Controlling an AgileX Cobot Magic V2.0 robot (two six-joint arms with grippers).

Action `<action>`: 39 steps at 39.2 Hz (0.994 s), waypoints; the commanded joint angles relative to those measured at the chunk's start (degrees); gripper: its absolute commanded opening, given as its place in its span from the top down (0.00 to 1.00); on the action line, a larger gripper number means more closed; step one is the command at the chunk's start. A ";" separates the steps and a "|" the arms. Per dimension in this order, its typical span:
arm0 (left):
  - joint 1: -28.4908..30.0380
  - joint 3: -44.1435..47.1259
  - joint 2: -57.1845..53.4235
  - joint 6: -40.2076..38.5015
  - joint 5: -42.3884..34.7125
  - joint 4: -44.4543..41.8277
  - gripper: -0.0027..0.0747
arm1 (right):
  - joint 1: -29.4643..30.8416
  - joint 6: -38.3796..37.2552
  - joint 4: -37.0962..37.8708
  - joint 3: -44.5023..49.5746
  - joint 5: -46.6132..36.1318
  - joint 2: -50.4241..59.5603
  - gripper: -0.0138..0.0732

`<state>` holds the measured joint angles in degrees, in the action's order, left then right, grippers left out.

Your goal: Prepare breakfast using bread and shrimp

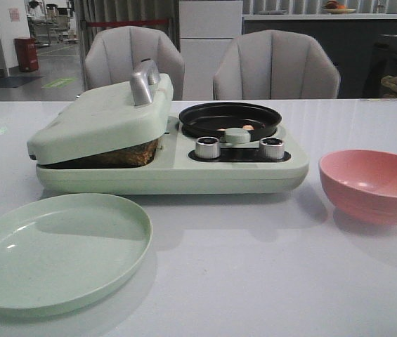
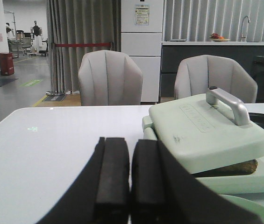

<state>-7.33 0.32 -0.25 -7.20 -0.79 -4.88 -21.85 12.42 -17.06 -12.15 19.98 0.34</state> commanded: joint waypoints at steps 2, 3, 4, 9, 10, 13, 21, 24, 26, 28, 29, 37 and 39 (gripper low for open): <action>0.11 1.19 -1.10 -0.46 -4.24 0.05 0.82 | -0.09 0.46 -0.19 -1.52 -4.44 -1.19 0.67; 0.11 1.19 -1.10 -0.46 -4.24 0.05 0.82 | -0.09 0.46 -0.19 -1.52 -4.44 -1.19 0.67; 0.11 1.19 -1.10 -0.46 -4.24 0.05 0.82 | -0.09 0.46 -0.19 -1.52 -4.44 -1.19 0.67; 0.11 1.19 -1.10 -0.46 -4.24 0.05 0.82 | -0.09 0.46 -0.19 -1.52 -4.44 -1.19 0.67; 0.11 1.19 -1.10 -0.46 -4.24 0.05 0.82 | -0.09 0.46 -0.19 -1.52 -4.44 -1.19 0.67; 0.11 1.19 -1.10 -0.46 -4.24 0.05 0.82 | -0.09 0.46 -0.19 -1.52 -4.44 -1.19 0.67; 0.11 1.19 -1.10 -0.46 -4.24 0.05 0.82 | -0.09 0.46 -0.19 -1.52 -4.44 -1.19 0.67; 0.11 1.19 -1.10 -0.46 -4.24 0.05 0.82 | -0.09 0.46 -0.11 -1.52 -4.45 -1.19 0.67; 0.11 1.19 -1.10 -0.46 -4.24 0.05 0.82 | 0.26 0.46 1.30 -1.40 -4.54 -1.13 0.67; 0.11 1.19 -1.10 -0.46 -4.24 0.05 0.82 | 1.28 0.23 3.42 -1.40 -5.01 -1.13 0.67; 0.11 1.19 -1.10 -0.46 -4.24 0.05 0.82 | 2.18 -0.14 4.20 -1.31 -5.33 -1.13 0.67; 0.11 1.19 -1.10 -0.46 -4.24 0.05 0.82 | 11.48 -4.88 10.77 3.15 -14.41 -1.13 0.67; 0.11 1.19 -0.99 -0.46 -4.24 0.05 0.82 | 13.46 -7.10 12.63 5.42 -17.90 -1.13 0.67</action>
<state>-7.33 0.32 -0.25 -7.20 -0.79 -4.88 -11.54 8.33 -8.03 -8.01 11.66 0.34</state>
